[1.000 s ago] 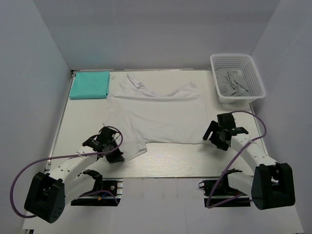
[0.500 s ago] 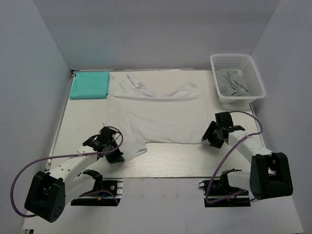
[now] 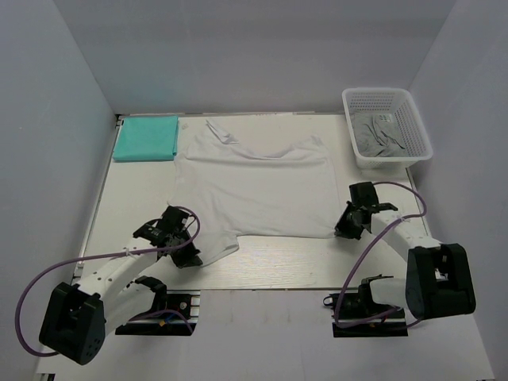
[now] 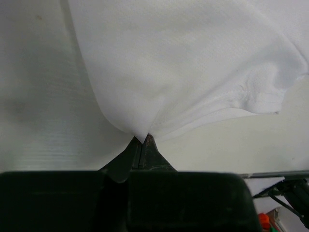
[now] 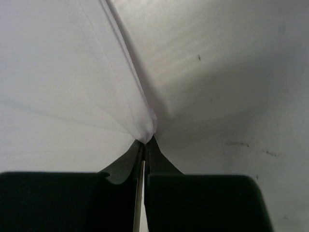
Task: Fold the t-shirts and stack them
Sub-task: Grap the side of the flattened tshirt closest away from the robot with both arms
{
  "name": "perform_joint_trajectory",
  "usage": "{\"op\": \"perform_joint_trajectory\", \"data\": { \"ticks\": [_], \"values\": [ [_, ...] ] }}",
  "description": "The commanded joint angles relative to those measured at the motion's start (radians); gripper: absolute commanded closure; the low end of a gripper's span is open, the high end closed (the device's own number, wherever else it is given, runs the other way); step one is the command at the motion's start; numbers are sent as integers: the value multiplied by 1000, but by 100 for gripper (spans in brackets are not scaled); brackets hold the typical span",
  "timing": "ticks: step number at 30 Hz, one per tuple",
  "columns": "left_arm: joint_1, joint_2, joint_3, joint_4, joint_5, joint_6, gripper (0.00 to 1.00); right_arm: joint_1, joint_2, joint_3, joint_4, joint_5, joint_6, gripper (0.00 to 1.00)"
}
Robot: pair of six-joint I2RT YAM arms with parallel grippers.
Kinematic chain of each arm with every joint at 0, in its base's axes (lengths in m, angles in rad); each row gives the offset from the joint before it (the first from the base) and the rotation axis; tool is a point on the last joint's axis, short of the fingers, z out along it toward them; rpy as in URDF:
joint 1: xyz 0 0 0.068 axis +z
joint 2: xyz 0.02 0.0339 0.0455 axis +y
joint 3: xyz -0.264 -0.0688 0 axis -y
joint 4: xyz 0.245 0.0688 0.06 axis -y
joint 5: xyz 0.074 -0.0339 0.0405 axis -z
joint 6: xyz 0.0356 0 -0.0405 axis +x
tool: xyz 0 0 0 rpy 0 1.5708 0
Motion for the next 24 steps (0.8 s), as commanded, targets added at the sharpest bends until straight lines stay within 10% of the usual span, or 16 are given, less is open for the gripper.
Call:
{"op": "perform_joint_trajectory", "data": {
  "ticks": [1,9,24],
  "values": [
    [-3,-69,55,-105,70,0,100,6,-62,-19,-209,-14,-45,100],
    [-3,-238,145,-311,41,-23,100,3,-265,9,-319,-96,-47,100],
    [17,-16,278,255,-29,88,100,3,-27,254,-218,-146,-126,100]
  ]
}}
